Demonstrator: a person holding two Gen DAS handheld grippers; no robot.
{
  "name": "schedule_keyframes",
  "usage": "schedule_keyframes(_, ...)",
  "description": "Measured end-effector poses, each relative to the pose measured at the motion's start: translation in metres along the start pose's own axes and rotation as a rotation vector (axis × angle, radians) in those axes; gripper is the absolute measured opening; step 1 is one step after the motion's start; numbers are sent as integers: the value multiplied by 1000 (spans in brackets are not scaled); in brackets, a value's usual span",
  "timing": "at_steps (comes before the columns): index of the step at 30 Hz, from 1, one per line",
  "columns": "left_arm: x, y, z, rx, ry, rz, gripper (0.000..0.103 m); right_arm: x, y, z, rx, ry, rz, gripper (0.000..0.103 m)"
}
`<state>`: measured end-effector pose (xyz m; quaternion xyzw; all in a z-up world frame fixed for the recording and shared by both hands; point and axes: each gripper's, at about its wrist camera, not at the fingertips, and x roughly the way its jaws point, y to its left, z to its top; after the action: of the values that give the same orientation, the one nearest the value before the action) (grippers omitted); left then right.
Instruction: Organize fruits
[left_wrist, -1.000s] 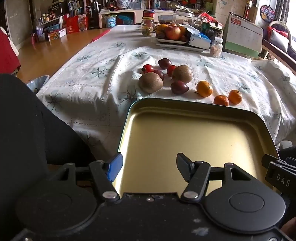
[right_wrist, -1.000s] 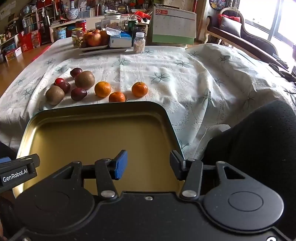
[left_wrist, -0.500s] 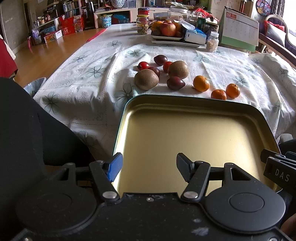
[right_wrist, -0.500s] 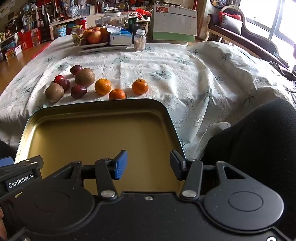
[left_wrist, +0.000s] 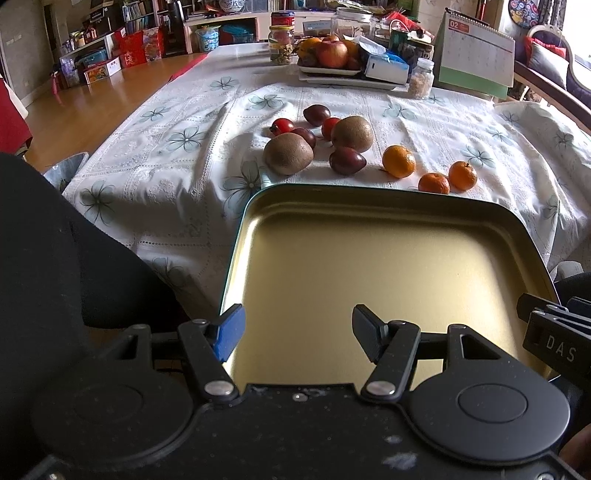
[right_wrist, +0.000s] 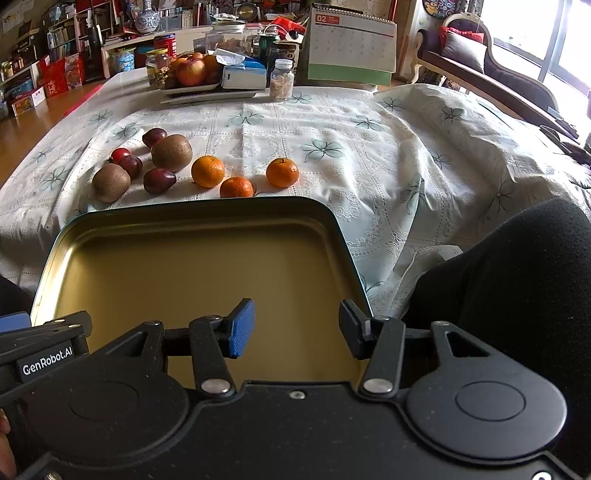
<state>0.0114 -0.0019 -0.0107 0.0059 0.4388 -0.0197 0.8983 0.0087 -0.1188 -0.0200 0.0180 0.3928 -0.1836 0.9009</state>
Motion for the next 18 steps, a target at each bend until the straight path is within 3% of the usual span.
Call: schedule_keyframes(18, 3, 0, 1, 5, 15, -10, 66, 1, 1, 0, -14, 10, 2, 57)
